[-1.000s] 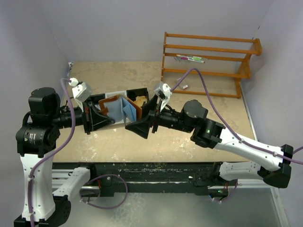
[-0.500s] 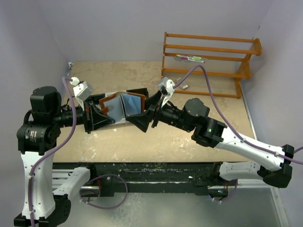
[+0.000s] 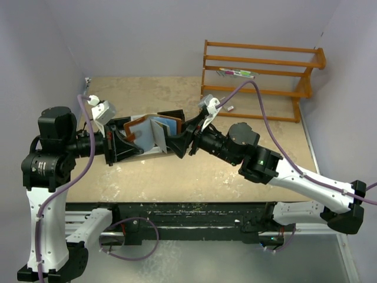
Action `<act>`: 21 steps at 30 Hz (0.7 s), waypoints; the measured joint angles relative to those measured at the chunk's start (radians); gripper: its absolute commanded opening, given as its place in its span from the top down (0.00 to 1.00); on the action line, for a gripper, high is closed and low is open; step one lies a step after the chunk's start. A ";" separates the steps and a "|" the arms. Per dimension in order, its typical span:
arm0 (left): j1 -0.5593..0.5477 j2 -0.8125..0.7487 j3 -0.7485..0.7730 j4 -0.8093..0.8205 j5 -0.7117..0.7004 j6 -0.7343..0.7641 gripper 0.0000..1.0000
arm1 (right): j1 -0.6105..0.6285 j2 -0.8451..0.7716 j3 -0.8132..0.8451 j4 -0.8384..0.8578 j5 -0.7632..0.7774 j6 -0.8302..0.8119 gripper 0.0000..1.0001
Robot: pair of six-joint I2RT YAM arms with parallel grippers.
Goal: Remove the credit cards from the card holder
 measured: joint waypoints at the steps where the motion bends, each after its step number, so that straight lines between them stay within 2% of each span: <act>1: 0.000 0.000 0.001 0.000 0.005 0.000 1.00 | 0.000 0.000 0.000 -0.004 0.013 -0.003 0.35; 7: 0.000 -0.001 0.002 0.003 0.035 -0.009 1.00 | 0.016 0.000 0.000 -0.019 0.076 -0.016 0.37; 10: 0.000 -0.002 0.002 0.003 0.056 -0.014 1.00 | 0.025 0.000 0.000 -0.017 0.074 -0.021 0.59; 13: 0.000 -0.001 0.002 0.004 0.069 -0.014 1.00 | 0.026 0.000 0.000 -0.002 0.054 -0.024 0.93; 14: 0.000 -0.002 0.002 0.004 0.070 -0.013 0.95 | 0.026 -0.003 -0.003 0.011 0.036 -0.021 1.00; 15: 0.000 -0.002 0.002 0.007 0.069 -0.011 0.84 | 0.027 -0.007 -0.006 0.020 0.017 -0.021 1.00; 17: 0.000 -0.001 0.002 0.010 0.065 0.004 0.69 | 0.032 -0.018 -0.009 0.024 -0.003 -0.019 1.00; 18: 0.000 -0.002 0.002 0.010 0.056 0.013 0.49 | 0.032 -0.023 -0.009 0.023 -0.008 -0.019 1.00; 21: 0.000 -0.010 -0.013 0.012 0.009 0.041 0.23 | 0.037 -0.021 0.017 -0.023 0.008 -0.024 1.00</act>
